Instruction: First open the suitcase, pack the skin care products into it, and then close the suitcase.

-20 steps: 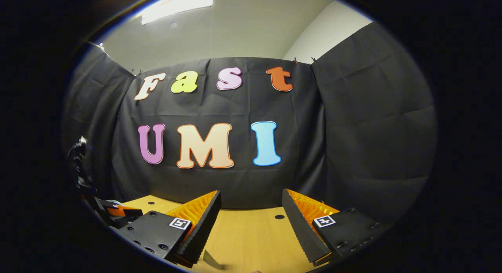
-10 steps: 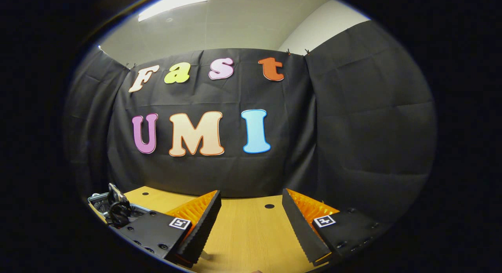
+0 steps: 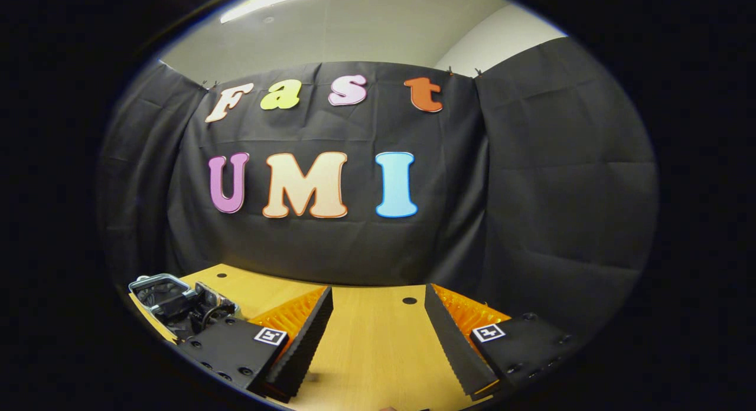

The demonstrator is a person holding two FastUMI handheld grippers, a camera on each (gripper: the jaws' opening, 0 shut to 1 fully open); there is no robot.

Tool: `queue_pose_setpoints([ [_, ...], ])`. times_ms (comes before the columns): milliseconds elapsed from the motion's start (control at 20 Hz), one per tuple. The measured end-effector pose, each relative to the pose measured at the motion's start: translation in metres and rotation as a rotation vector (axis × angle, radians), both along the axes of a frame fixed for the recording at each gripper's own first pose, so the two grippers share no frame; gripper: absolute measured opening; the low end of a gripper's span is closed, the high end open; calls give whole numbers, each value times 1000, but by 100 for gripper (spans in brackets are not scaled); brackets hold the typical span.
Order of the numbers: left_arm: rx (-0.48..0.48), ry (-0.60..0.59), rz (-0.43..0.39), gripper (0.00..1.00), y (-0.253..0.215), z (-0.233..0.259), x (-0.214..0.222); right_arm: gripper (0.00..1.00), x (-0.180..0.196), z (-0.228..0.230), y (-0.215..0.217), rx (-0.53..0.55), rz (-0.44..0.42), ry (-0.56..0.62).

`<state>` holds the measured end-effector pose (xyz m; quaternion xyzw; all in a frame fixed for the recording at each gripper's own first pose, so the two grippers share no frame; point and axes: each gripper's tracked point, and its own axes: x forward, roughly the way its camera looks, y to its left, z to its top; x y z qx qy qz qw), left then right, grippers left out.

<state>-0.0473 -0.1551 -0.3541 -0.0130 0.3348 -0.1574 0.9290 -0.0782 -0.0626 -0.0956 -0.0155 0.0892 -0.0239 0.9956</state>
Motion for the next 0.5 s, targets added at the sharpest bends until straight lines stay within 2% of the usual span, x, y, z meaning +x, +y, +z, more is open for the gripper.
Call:
queue_pose_setpoints([
  [50, 2, 13, 1, 12, 2, 1, -1, 98, 1, -8, 9, 1, 23, 8],
  [150, 1, 10, -4, 10, 4, 14, -2, 98, 1, -28, 34, 2, 80, 29],
  [350, -23, -26, -5, 11, 15, 62, -5, 99, 0, -87, 77, -20, 170, 109],
  [500, 7, -61, 17, 10, 40, 96, -8, 99, -4, -149, 107, -7, 224, 194],
])
